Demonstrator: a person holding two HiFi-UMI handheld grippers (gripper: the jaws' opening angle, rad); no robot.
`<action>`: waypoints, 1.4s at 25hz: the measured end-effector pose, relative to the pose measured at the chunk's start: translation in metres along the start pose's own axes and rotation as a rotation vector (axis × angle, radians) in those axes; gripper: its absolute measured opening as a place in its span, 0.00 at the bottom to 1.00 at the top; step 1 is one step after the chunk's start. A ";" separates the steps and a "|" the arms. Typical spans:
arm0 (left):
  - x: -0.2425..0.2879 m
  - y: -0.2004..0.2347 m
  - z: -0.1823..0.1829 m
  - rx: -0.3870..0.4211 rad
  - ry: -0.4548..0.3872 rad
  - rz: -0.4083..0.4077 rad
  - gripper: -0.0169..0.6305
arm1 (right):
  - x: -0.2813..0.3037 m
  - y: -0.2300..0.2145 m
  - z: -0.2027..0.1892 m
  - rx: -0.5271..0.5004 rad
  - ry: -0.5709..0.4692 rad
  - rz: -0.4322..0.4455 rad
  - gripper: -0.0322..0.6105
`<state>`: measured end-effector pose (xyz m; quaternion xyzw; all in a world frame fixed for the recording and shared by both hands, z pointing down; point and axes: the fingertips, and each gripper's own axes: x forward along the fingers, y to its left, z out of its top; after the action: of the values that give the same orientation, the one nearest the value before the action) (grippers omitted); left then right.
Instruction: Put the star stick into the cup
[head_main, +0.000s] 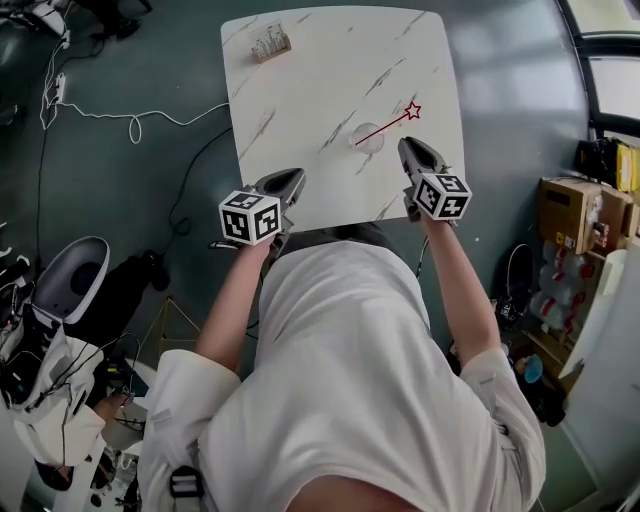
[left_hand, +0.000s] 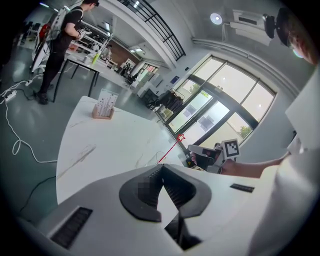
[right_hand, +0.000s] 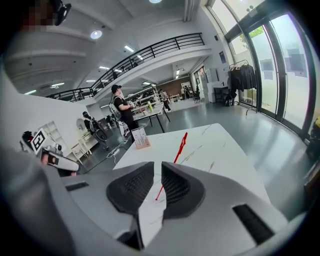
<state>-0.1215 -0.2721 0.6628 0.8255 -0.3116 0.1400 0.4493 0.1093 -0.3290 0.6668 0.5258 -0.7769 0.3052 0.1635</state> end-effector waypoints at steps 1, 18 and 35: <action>0.000 -0.004 -0.001 0.008 -0.003 0.008 0.05 | -0.004 0.001 0.000 -0.005 -0.005 0.009 0.14; -0.011 -0.091 -0.068 -0.044 -0.168 0.224 0.05 | -0.117 -0.035 -0.022 0.003 -0.035 0.232 0.10; -0.031 -0.187 -0.139 -0.061 -0.383 0.357 0.05 | -0.227 -0.080 -0.032 -0.025 -0.082 0.340 0.10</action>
<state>-0.0187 -0.0698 0.6023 0.7549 -0.5358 0.0489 0.3751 0.2696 -0.1658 0.5847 0.3968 -0.8645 0.2969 0.0841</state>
